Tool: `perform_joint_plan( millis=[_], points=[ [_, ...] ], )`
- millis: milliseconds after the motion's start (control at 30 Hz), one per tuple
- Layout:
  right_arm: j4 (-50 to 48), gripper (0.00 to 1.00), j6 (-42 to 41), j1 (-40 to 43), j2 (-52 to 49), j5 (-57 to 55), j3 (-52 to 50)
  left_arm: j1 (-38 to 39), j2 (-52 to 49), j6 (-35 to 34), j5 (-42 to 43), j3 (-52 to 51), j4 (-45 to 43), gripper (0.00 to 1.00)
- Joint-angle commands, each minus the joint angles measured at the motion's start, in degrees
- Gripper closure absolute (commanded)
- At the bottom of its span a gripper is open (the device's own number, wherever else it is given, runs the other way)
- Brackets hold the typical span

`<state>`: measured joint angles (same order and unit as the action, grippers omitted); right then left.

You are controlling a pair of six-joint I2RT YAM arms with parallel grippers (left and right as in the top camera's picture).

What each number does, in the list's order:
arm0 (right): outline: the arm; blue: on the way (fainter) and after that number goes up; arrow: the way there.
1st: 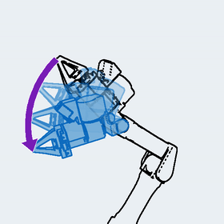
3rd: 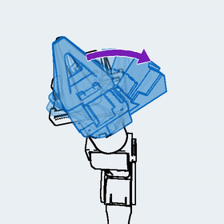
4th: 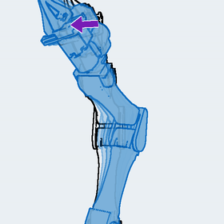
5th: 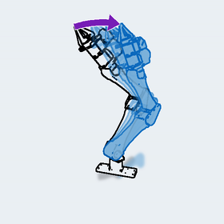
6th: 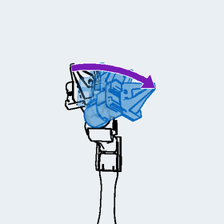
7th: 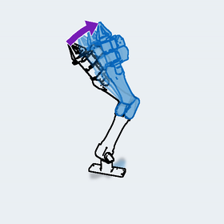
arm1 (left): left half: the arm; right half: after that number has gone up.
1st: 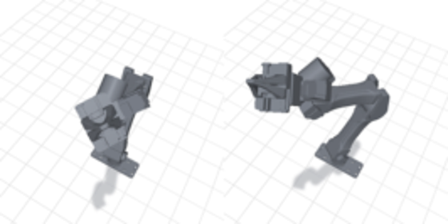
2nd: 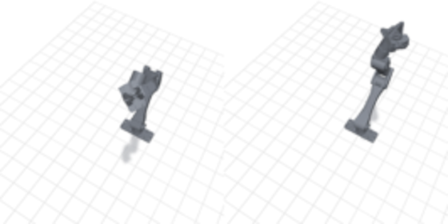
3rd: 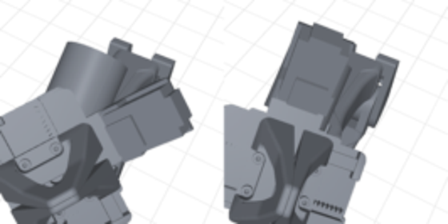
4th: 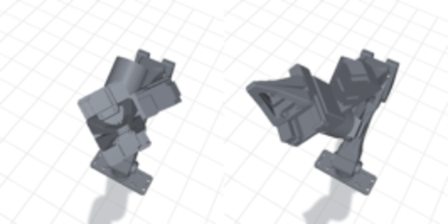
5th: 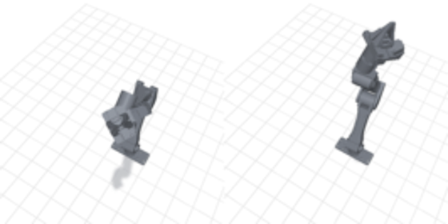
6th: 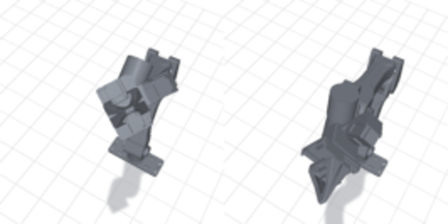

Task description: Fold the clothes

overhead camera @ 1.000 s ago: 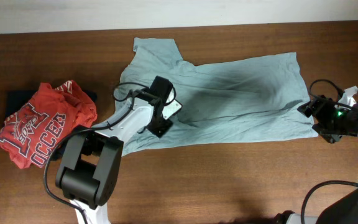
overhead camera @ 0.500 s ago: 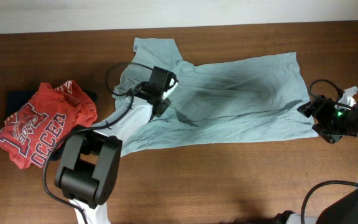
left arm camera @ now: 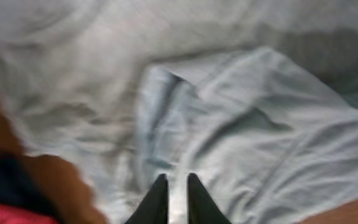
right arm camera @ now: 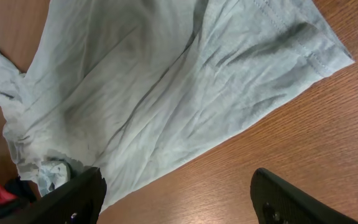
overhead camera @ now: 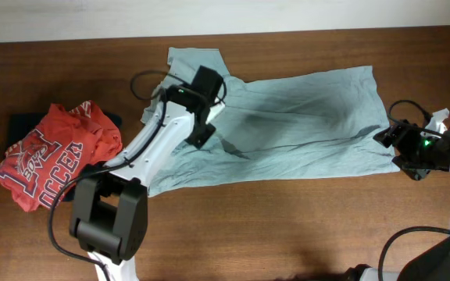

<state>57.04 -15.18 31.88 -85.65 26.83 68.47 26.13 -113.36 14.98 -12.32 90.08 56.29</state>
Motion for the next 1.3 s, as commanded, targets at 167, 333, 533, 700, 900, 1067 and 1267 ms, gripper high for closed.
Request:
perform_joint_plan(
  millis=[167, 333, 533, 700, 900, 1067, 1267],
  points=[
    [-0.28, 0.21, 0.37, -0.37, 0.81, -0.72, 0.98, -0.48, 0.70, -4.66, 5.05, -13.81, -11.34, 0.94],
    [-0.24, 0.21, 0.37, -0.37, 0.81, -0.72, 0.98, -2.82, 0.70, -4.68, 4.79, -19.21, -20.61, 0.94],
    [-0.24, 0.21, 0.37, -0.37, 0.81, -0.70, 0.98, -5.77, 0.66, -4.68, -1.70, -20.06, -29.05, 0.93],
    [-0.04, 0.21, 0.35, -0.37, 0.81, -0.70, 0.98, -8.15, 0.66, -3.63, -3.61, -19.85, -36.87, 0.87],
    [0.61, 0.21, 0.37, -0.37, 0.81, -0.70, 0.98, -8.52, 0.68, -2.67, -3.58, -16.31, -33.75, 0.85],
    [0.63, 0.21, 0.37, -0.37, 0.81, -0.70, 0.98, -8.50, 0.68, -3.04, -3.52, -15.34, -32.06, 0.79],
    [0.57, 0.21, 0.37, -0.37, 0.81, -0.72, 0.98, -5.73, 0.68, -2.16, 5.31, -14.27, -23.06, 0.80]
  ],
)
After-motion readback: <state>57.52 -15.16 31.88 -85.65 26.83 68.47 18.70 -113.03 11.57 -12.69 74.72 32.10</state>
